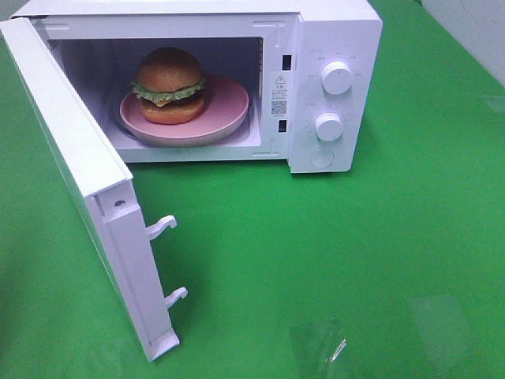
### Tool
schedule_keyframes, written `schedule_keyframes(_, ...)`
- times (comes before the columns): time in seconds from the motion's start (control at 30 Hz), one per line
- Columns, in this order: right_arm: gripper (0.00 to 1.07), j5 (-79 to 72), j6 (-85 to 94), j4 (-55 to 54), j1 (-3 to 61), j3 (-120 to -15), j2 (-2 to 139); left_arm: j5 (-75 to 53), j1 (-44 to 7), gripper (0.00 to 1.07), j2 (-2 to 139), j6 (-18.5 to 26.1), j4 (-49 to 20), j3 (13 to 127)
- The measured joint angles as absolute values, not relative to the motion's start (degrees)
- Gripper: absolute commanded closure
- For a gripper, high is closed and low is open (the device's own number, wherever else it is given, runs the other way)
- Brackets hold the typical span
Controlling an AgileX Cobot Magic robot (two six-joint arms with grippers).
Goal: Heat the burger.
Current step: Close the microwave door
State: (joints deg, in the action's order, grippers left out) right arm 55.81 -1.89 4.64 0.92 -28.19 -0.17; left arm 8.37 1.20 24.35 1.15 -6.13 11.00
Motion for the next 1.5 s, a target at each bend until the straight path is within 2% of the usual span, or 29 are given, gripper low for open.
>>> schedule_keyframes(0.07,0.32,55.81,-1.89,4.64,0.92,-28.19,-0.17,14.9,1.2,1.07,28.07,0.0,-5.9,8.77)
schedule_keyframes(0.3,0.32,55.81,-1.89,4.64,0.92,-28.19,-0.17,20.11,1.2,1.07,34.32,-0.4,-4.93,8.59)
schedule_keyframes(0.47,0.32,55.81,-1.89,4.64,0.92,-28.19,-0.17,27.56,1.2,1.07,43.77,-0.97,-3.44,8.59)
schedule_keyframes(0.63,0.32,55.81,-1.89,4.64,0.92,-28.19,-0.17,31.4,1.2,1.07,50.36,-4.87,2.41,8.65)
schedule_keyframes(0.73,0.32,55.81,-1.89,4.64,0.92,-28.19,-0.17,35.01,1.2,1.07,55.06,-9.05,9.4,9.74)
schedule_keyframes(0.83,0.32,55.81,-1.89,4.64,0.92,-28.19,-0.17,35.64,1.2,1.07,56.32,-10.08,11.4,10.31)
schedule_keyframes(0.9,0.32,55.81,-1.89,4.64,0.92,-28.19,-0.17,37.3,1.2,1.07,60.79,-13.69,18.74,12.49)
schedule_keyframes(1.03,0.32,55.81,-1.89,4.64,0.92,-28.19,-0.17,42.11,1.2,1.07,65.95,-15.7,23.49,13.12)
schedule_keyframes(1.37,0.32,55.81,-1.89,4.64,0.92,-28.19,-0.17,50.36,1.03,1.07,76.72,-16.9,26.36,14.9)
schedule_keyframes(1.5,0.32,55.81,-1.89,4.64,0.92,-28.19,-0.17,50.65,-1.43,1.07,80.33,-16.9,26.41,16.96)
